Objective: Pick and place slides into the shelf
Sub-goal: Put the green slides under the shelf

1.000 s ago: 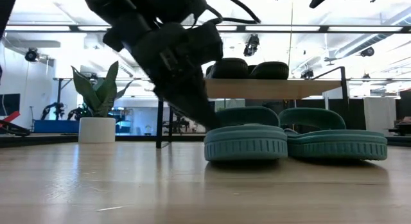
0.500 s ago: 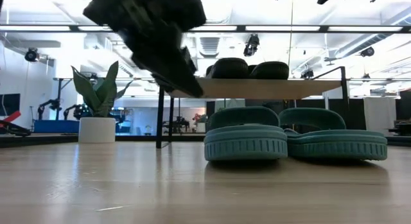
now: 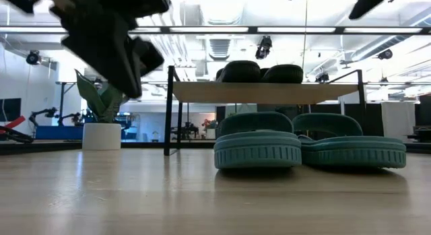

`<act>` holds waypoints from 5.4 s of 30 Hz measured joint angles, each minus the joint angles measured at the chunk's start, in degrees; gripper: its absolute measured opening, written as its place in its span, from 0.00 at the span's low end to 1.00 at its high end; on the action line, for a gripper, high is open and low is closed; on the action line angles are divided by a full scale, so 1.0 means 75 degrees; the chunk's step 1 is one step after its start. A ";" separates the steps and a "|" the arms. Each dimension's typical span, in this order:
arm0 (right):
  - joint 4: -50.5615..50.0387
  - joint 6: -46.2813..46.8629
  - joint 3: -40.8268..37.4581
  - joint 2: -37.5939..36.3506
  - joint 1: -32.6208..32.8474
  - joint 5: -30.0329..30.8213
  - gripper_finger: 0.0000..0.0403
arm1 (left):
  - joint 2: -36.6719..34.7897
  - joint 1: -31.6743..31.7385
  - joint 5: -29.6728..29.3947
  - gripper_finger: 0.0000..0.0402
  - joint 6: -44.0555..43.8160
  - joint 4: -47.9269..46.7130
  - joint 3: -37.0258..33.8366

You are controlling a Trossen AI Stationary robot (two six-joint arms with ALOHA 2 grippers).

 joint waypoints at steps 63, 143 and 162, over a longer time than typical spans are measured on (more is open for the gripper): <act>0.2400 0.1541 0.0323 0.2638 -0.1303 -0.0604 0.03 | -0.6977 -0.2717 -0.2167 0.03 -0.5038 -0.0391 -0.4697; -0.2337 0.2157 0.0338 0.2627 -0.1279 -0.2467 0.03 | -0.7295 -0.2706 -0.1866 0.03 -0.4759 -0.0356 -0.5061; -0.2406 0.1183 -0.0093 0.2627 -0.2418 -0.1763 0.03 | -0.7295 -0.2706 -0.1869 0.03 -0.4914 -0.0356 -0.5061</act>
